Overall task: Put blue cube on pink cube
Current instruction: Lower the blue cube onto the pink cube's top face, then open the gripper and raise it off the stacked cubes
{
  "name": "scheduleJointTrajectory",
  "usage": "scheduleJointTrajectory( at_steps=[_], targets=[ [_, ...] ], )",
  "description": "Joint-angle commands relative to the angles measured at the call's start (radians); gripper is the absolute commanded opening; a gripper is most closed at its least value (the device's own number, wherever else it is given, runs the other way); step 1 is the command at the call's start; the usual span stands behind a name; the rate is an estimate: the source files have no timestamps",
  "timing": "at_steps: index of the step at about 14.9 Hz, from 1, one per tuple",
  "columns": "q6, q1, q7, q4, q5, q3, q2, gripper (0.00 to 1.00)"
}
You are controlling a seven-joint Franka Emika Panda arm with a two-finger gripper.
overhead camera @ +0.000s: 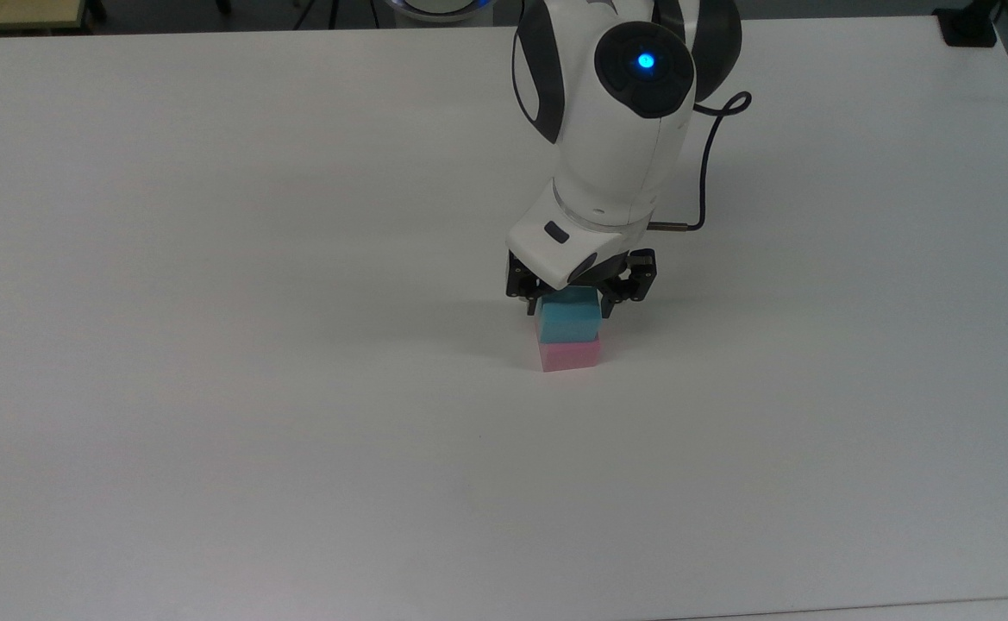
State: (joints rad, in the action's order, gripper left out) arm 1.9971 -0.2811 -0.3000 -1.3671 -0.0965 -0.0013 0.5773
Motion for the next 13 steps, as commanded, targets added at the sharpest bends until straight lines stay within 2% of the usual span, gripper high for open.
scheduleJointTrajectory(
  at_steps=[1, 5, 13],
  targets=[
    [0.016, -0.009, -0.03, 0.011, -0.037, -0.003, 0.006, 1.0],
    [-0.004, 0.011, -0.102, 0.011, -0.022, -0.003, -0.063, 1.0],
    [-0.394, 0.12, -0.102, -0.003, -0.019, -0.019, -0.328, 1.0]
  ],
)
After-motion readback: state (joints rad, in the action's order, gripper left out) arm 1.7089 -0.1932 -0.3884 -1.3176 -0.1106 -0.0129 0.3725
